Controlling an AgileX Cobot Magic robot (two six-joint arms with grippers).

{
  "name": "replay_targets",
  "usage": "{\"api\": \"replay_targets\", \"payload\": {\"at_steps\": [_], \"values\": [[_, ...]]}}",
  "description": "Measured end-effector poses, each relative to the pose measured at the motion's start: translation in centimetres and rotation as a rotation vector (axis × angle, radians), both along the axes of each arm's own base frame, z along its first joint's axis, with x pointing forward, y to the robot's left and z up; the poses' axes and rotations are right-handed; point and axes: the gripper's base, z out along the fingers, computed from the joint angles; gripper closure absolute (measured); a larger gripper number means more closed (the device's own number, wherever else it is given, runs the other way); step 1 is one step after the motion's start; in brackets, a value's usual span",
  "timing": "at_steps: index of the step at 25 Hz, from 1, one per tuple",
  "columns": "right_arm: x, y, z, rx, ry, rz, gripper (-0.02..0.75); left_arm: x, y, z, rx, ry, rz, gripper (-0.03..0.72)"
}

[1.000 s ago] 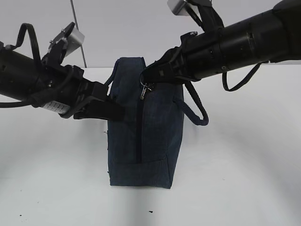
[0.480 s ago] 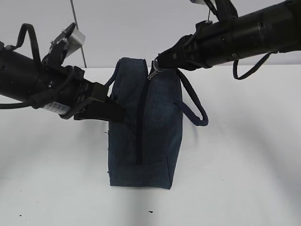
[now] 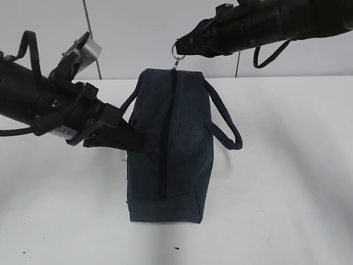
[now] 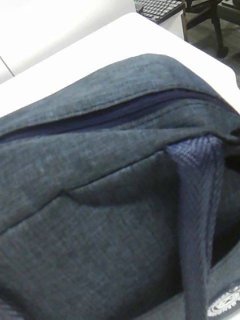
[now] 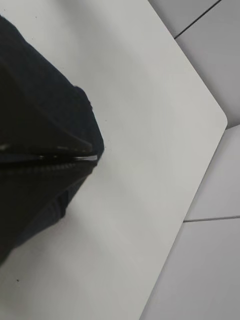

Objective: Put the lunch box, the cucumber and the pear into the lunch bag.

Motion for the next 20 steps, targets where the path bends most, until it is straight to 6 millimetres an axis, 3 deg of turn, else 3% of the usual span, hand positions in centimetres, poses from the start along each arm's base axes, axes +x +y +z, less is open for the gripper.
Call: {"api": "replay_targets", "payload": {"at_steps": [11, 15, 20], "values": [[4.9, -1.3, -3.1, 0.078, 0.112, -0.004, 0.732, -0.3, 0.0, 0.0, -0.002, 0.016, -0.027, 0.697], [5.5, -1.4, -4.3, 0.101, 0.162, 0.022, 0.732, -0.4, 0.0, 0.0, -0.001, 0.021, -0.038, 0.697], [5.4, -1.3, -4.0, 0.112, 0.166, 0.052, 0.732, -0.5, -0.1, 0.0, 0.0, 0.029, -0.051, 0.697]]}}
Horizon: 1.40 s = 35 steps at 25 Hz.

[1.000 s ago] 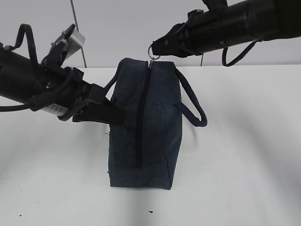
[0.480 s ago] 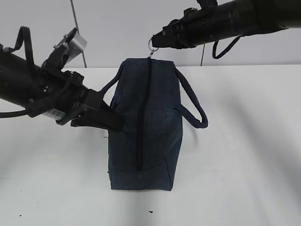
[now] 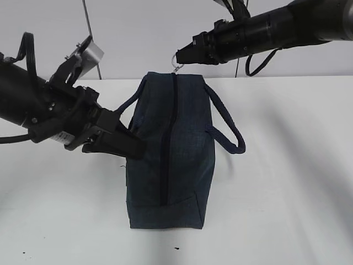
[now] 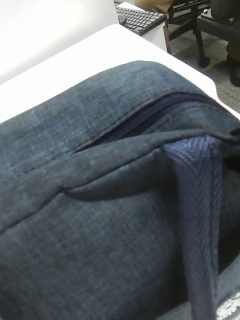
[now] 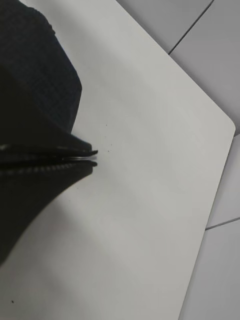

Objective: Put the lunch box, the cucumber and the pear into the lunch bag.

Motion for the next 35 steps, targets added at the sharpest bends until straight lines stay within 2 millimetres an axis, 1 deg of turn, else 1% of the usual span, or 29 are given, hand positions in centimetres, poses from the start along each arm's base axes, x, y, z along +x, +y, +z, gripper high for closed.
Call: {"api": "replay_targets", "payload": {"at_steps": [2, 3, 4, 5, 9, 11, 12, 16, 20, 24, 26, 28, 32, 35], "values": [[-0.1, 0.0, 0.0, 0.003, 0.003, 0.009, 0.732, 0.0, 0.0, 0.0, 0.0, 0.003, -0.004, 0.687], [-0.1, 0.0, 0.0, 0.003, 0.004, 0.009, 0.732, -0.1, 0.0, 0.0, -0.001, 0.004, -0.006, 0.671], [-0.1, 0.0, 0.0, 0.003, 0.004, 0.009, 0.732, -0.1, 0.0, 0.0, -0.003, 0.009, -0.012, 0.638], [-0.1, 0.0, 0.0, 0.004, 0.004, 0.01, 0.732, -0.2, 0.0, 0.1, -0.006, 0.013, -0.018, 0.592], [-0.1, 0.0, 0.0, 0.006, 0.006, 0.016, 0.732, -0.6, -0.1, 0.2, -0.018, 0.034, -0.048, 0.363], [-0.1, 0.0, 0.0, 0.006, 0.006, 0.016, 0.732, -1.0, -0.2, 0.4, -0.029, 0.058, -0.079, 0.307], [-0.1, 0.0, 0.0, 0.006, 0.006, 0.018, 0.732, -1.3, -0.2, 0.5, -0.035, 0.069, -0.098, 0.295], [-0.2, 0.0, 0.0, 0.007, 0.007, 0.02, 0.732, -2.5, 0.0, 1.9, -0.061, 0.071, -0.158, 0.285], [-0.2, 0.0, 0.0, 0.008, 0.008, 0.022, 0.732, -4.0, 0.4, 4.3, -0.091, 0.027, -0.177, 0.285], [-0.2, 0.0, 0.0, 0.008, 0.009, 0.024, 0.732, -5.4, 0.9, 6.5, -0.113, -0.029, -0.153, 0.285], [-0.2, 0.0, 0.0, 0.01, 0.01, 0.028, 0.732, -5.5, 1.2, 7.3, -0.118, -0.075, -0.097, 0.285], [-0.2, 0.1, 0.0, 0.01, 0.011, 0.03, 0.732, -5.0, 1.4, 7.9, -0.121, -0.136, -0.011, 0.285], [-0.2, 0.1, 0.0, 0.01, 0.011, 0.03, 0.732, -2.9, 1.7, 8.5, -0.144, -0.245, 0.211, 0.285], [-0.3, 0.1, 0.0, 0.011, 0.011, 0.031, 0.732, -1.0, 1.6, 8.5, -0.132, -0.281, 0.281, 0.284]]}}
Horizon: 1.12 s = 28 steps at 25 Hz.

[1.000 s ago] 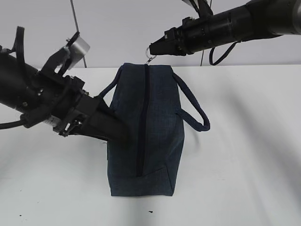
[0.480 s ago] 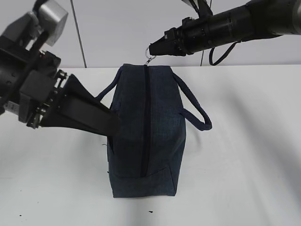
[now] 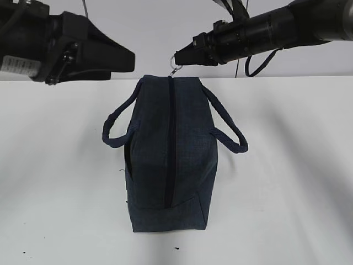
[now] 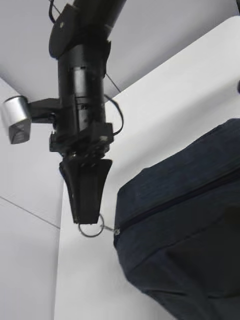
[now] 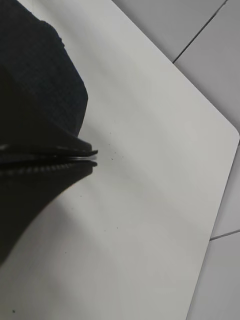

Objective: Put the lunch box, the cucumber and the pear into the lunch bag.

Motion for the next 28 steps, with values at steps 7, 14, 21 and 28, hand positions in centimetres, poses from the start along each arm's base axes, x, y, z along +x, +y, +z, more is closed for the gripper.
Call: {"api": "replay_targets", "payload": {"at_steps": [7, 14, 21, 28], "values": [[0.0, 0.0, 0.0, 0.0, 0.0, 0.0, 0.732, 5.6, -1.6, -1.9, 0.067, 0.032, 0.023, 0.284], [0.0, 0.0, 0.0, 0.0, 0.0, 0.002, 0.732, 10.2, -2.2, -4.7, 0.12, 0.103, 0.036, 0.284], [-0.1, 0.0, 0.0, 0.003, 0.003, 0.009, 0.732, 11.5, -2.6, -6.6, 0.186, 0.174, 0.001, 0.396], [-0.2, 0.0, 0.0, -0.017, 0.001, 0.03, 0.732, 11.3, -2.6, -6.6, 0.194, 0.187, -0.027, 0.676]]}}
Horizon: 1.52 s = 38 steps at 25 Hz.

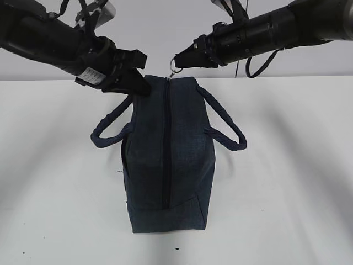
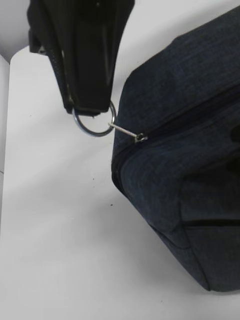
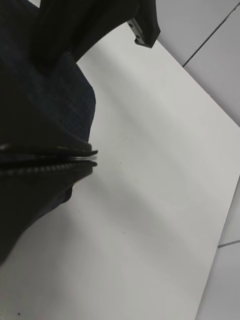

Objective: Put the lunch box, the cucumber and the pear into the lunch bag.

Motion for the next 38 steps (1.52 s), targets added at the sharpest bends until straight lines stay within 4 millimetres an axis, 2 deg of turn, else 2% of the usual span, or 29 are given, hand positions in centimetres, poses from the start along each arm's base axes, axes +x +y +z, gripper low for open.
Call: {"api": "replay_targets", "payload": {"at_steps": [7, 17, 26, 33, 38], "values": [[0.2, 0.0, 0.7, -0.008, -0.028, 0.003, 0.732, -0.3, -0.1, 0.1, 0.002, 0.005, -0.038, 0.68], [0.6, -0.8, 0.4, -0.012, -0.025, -0.014, 0.732, -1.0, -0.2, 1.4, -0.031, -0.009, -0.081, 0.68], [1.3, -1.0, -2.4, -0.009, 0.039, -0.014, 0.732, -1.7, -0.6, 1.8, -0.089, -0.001, -0.172, 0.681], [1.6, -1.9, -2.9, -0.039, 0.04, -0.028, 0.732, -2.7, -0.5, 3.5, -0.104, -0.042, -0.226, 0.681], [1.8, -1.9, -3.8, -0.039, 0.061, -0.022, 0.732, -2.8, -0.7, 4.0, -0.136, -0.06, -0.228, 0.681]]}}
